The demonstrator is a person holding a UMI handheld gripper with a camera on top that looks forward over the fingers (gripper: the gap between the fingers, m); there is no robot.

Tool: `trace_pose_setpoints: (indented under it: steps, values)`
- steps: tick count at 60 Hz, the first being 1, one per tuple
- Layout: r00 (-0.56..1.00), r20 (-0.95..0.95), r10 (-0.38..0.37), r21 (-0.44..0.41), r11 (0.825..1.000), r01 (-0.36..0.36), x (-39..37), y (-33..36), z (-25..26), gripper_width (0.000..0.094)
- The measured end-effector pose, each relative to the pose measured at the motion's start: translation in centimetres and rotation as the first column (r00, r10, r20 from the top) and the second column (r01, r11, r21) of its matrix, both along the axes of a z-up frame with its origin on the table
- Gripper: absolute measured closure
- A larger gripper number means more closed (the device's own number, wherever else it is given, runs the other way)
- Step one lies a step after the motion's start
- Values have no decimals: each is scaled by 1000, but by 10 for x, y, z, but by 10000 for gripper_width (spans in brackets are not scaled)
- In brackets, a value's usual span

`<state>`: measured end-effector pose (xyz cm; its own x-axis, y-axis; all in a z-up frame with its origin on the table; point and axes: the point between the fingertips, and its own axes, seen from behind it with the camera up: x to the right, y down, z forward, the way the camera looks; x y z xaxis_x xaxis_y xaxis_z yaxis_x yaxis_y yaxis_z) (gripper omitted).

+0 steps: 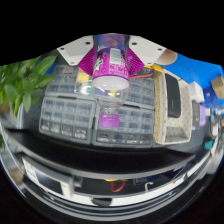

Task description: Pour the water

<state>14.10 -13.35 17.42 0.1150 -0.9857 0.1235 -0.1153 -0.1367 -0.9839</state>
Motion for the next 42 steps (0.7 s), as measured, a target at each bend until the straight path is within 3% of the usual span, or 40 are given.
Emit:
trace_pose_setpoints:
  steps: [8, 9, 14, 27, 33, 39, 40, 41, 42]
  values:
    - [999, -10, 35, 105, 994, -33, 6, -4, -23, 579]
    - [1000, -11, 0, 104, 995, 1, 3, 4, -26, 579]
    - [999, -41, 17, 84, 996, -13, 9, -3, -54, 576]
    - [1000, 18, 3, 78, 997, -5, 3, -2, -48, 570]
    - [1000, 31, -4, 96, 995, 1, 4, -4, -47, 468]
    - [1000, 6, -9, 51, 999, 9, 2, -7, -53, 381]
    - [1000, -11, -14, 48, 999, 15, 2, -8, -56, 357]
    - [999, -27, -19, 47, 999, 21, 2, -9, -60, 275]
    - [999, -42, -22, 47, 999, 24, 1, -9, -63, 309]
